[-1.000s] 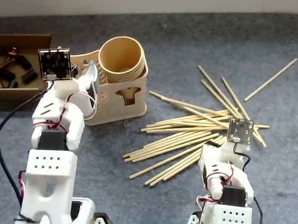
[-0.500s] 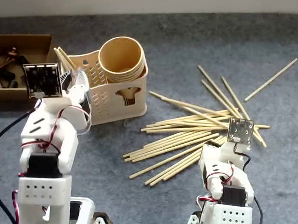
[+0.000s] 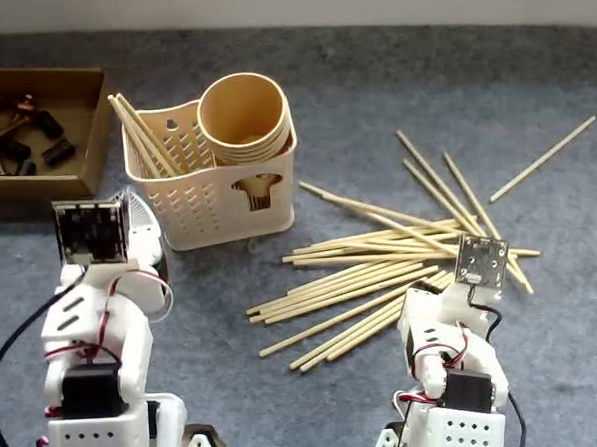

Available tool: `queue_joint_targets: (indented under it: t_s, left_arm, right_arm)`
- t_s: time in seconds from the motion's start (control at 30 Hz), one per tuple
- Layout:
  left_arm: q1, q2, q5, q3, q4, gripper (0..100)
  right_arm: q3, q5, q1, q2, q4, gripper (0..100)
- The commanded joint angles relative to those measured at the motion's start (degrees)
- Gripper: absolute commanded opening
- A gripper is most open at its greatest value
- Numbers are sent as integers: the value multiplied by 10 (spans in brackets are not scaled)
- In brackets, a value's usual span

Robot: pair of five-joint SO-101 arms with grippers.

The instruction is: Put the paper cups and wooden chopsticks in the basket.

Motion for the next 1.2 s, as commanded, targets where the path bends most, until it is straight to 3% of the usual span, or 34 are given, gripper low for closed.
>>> queue_joint_targets:
  t_s: [0.0,0.23,0.57,0.9,1.17]
  left_arm:
    - [-16,-71,-4,60,-1,7]
    - [-24,-191,-59,186,2,7]
    - [-38,-181,-60,272,2,7]
    - [-37,-182,-61,273,101,7]
    - [-37,-180,-61,273,114,7]
  right_arm:
    - [80,1,7,-3,-12,6]
    - [80,1,7,-3,-12,6]
    - [80,1,7,-3,-12,6]
    - [80,1,7,-3,-12,6]
    - [80,-3,20,-3,-12,6]
